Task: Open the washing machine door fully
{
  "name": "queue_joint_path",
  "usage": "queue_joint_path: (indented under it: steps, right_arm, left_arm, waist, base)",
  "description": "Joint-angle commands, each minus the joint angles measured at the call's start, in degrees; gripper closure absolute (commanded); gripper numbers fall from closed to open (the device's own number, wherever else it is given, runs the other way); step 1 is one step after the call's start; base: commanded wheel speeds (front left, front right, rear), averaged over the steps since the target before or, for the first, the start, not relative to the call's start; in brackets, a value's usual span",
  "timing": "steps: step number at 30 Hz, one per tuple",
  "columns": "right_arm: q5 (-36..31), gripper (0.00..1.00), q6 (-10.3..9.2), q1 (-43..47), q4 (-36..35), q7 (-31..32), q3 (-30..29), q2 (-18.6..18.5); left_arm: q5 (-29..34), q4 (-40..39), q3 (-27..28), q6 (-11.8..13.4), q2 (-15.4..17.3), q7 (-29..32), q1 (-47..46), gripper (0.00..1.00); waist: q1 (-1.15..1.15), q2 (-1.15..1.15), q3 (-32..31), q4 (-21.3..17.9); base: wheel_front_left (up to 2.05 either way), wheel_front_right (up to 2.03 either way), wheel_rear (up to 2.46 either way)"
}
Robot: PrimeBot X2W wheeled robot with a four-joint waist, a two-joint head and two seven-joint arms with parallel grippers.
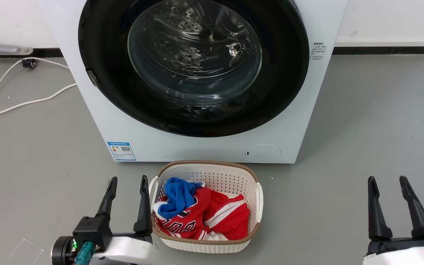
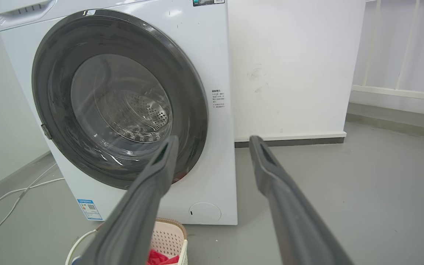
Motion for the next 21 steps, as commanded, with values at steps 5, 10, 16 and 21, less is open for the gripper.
queue_joint_path:
  steps: [5,10,16,21]
  right_arm:
    - [-2.3,0.00,0.13,0.9,-1.0,-0.8,0.0,0.1]
    - [-3.3,0.00,0.12,1.1,-1.3,-1.3,0.2,0.2]
    - [-5.1,0.00,0.07,1.5,-1.9,-1.9,0.8,0.2]
    - [-5.2,0.00,0.07,1.7,-2.1,-2.2,0.9,0.2]
  left_arm:
    - [2.8,-0.1,0.7,-0.7,-0.7,-1.0,0.8,0.00]
    - [4.6,-0.2,1.6,-1.3,-1.0,-1.5,1.0,0.00]
    - [6.7,-0.1,2.1,-1.9,-1.5,-2.1,1.5,0.00]
    - [7.6,0.2,2.4,-2.2,-1.6,-2.4,1.7,0.00]
  waist:
    - [0.00,0.00,0.1,0.1]
    - [0.00,0.00,0.1,0.1]
    - [0.00,0.00,0.2,0.0]
    - [0.00,0.00,0.3,0.1]
  base:
    - [0.00,0.00,0.00]
    - [0.00,0.00,0.00]
    - [0.00,0.00,0.00]
    - [0.00,0.00,0.00]
